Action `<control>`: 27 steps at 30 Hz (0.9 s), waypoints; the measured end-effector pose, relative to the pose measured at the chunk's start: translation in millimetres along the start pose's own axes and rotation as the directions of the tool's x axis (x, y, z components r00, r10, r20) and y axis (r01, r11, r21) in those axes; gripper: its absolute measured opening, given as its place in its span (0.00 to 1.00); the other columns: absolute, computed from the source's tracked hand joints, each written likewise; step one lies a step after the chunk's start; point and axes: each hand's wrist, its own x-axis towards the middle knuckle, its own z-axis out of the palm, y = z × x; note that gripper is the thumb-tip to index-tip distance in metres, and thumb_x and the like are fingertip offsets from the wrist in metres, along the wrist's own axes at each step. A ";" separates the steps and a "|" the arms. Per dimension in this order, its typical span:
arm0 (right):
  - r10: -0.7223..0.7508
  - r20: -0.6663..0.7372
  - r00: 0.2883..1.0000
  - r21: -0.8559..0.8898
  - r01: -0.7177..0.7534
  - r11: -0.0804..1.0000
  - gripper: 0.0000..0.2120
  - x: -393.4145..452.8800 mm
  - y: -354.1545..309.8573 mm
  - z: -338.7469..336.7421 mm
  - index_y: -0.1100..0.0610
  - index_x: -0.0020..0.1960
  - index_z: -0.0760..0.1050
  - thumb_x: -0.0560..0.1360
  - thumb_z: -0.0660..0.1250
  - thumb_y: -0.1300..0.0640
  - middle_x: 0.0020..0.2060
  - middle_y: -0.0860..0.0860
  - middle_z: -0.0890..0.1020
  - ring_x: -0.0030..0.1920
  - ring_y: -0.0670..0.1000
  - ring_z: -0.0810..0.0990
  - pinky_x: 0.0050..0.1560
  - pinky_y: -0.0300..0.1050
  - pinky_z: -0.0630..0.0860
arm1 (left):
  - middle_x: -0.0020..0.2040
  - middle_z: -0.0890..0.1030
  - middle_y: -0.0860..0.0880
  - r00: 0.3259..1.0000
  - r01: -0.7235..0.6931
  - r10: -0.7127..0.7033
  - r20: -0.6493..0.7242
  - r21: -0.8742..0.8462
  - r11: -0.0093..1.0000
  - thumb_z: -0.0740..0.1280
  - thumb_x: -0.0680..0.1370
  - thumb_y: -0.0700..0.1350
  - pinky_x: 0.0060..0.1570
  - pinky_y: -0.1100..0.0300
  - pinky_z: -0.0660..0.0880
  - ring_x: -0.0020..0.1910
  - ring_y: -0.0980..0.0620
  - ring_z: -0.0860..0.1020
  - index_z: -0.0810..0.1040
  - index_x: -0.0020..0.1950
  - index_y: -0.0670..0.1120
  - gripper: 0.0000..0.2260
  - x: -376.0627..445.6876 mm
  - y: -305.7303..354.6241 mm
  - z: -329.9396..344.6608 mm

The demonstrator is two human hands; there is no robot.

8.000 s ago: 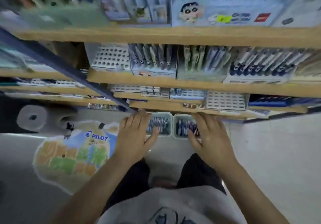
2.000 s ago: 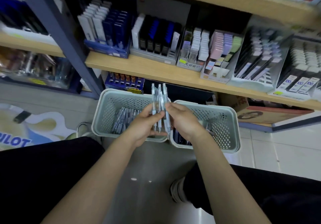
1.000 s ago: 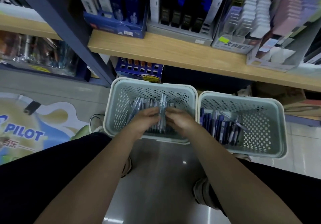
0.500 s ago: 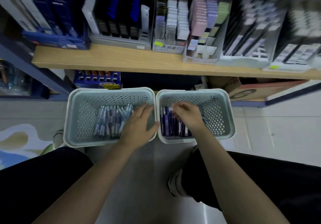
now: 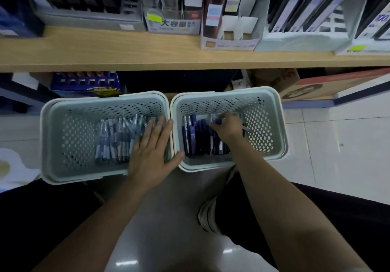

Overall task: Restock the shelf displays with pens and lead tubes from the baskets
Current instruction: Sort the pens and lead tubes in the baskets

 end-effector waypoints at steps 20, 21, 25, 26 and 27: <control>0.177 0.181 0.967 0.439 -0.241 0.866 0.15 0.7 -2.6 5.2 0.67 0.57 0.78 0.79 0.70 0.55 0.35 0.55 0.81 0.28 0.49 0.81 0.37 0.46 0.83 | 0.83 0.46 0.53 0.999 0.032 -0.028 0.039 -0.108 0.994 0.47 0.75 0.72 0.75 0.39 0.52 0.81 0.51 0.44 0.29 0.76 0.65 0.37 0.1 1.1 -1.7; 0.183 0.194 0.964 0.422 -0.251 0.871 0.17 0.6 -3.6 8.8 0.67 0.57 0.78 0.79 0.70 0.53 0.36 0.54 0.82 0.30 0.51 0.82 0.43 0.52 0.84 | 0.83 0.47 0.53 0.999 0.030 -0.025 0.041 -0.111 0.993 0.47 0.75 0.72 0.75 0.39 0.52 0.81 0.51 0.45 0.29 0.76 0.65 0.37 0.0 0.8 -1.7; 0.174 0.162 0.971 0.424 -0.228 0.877 0.16 0.0 -6.7 16.9 0.64 0.64 0.77 0.79 0.70 0.57 0.39 0.53 0.81 0.31 0.52 0.80 0.51 0.59 0.83 | 0.83 0.50 0.51 0.999 0.014 -0.009 0.045 -0.121 0.993 0.47 0.75 0.72 0.74 0.39 0.54 0.81 0.49 0.47 0.31 0.77 0.63 0.37 0.9 -0.6 -0.9; 0.167 0.167 0.972 0.427 -0.224 0.876 0.18 -0.1 -7.5 17.1 0.63 0.67 0.75 0.79 0.70 0.60 0.42 0.54 0.82 0.31 0.51 0.80 0.50 0.58 0.83 | 0.83 0.50 0.51 0.999 0.012 -0.006 0.045 -0.118 0.993 0.47 0.76 0.72 0.74 0.39 0.55 0.81 0.49 0.48 0.31 0.77 0.63 0.37 1.1 -1.0 -0.6; 0.168 0.184 0.968 0.424 -0.233 0.875 0.21 -0.6 -9.1 16.8 0.62 0.71 0.72 0.79 0.70 0.62 0.48 0.55 0.82 0.31 0.50 0.80 0.48 0.55 0.83 | 0.83 0.51 0.50 0.999 0.010 -0.005 0.045 -0.117 0.993 0.47 0.76 0.71 0.74 0.38 0.55 0.81 0.49 0.48 0.30 0.77 0.63 0.37 1.2 -1.2 -0.4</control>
